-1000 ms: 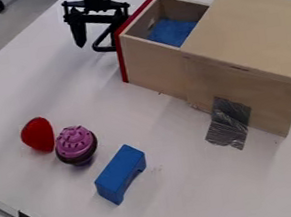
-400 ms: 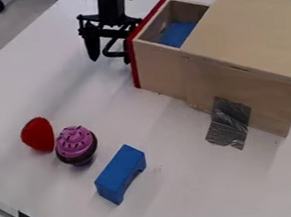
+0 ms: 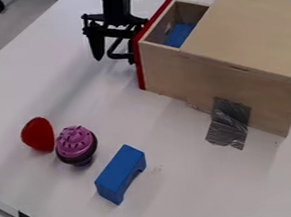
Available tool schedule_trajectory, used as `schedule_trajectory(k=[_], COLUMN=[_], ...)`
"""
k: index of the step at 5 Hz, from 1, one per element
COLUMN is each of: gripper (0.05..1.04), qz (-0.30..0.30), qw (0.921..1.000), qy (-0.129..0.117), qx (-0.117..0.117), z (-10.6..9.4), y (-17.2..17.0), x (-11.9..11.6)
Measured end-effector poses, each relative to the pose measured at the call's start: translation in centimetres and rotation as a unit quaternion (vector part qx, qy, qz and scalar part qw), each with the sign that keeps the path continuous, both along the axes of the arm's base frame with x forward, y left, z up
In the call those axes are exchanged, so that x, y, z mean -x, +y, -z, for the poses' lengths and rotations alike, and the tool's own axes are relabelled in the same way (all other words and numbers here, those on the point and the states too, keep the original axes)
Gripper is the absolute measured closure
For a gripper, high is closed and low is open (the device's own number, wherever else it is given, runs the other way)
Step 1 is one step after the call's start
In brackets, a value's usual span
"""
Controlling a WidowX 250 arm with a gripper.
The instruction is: Close the drawer
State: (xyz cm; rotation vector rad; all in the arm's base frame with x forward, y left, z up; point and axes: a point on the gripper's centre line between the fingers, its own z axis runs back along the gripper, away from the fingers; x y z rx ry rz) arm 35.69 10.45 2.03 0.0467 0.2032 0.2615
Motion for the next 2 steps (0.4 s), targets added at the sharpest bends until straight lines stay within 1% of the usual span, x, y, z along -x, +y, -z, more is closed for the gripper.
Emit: schedule_trajectory(k=[1,2], gripper=[0.085,0.085], qz=[0.007,0.023], qw=[1.0000,0.9995], qy=[-0.001,-0.013], qx=[0.007,0.017], z=[-0.5,-1.4], y=[-1.0,-3.0], x=[0.5,0.5])
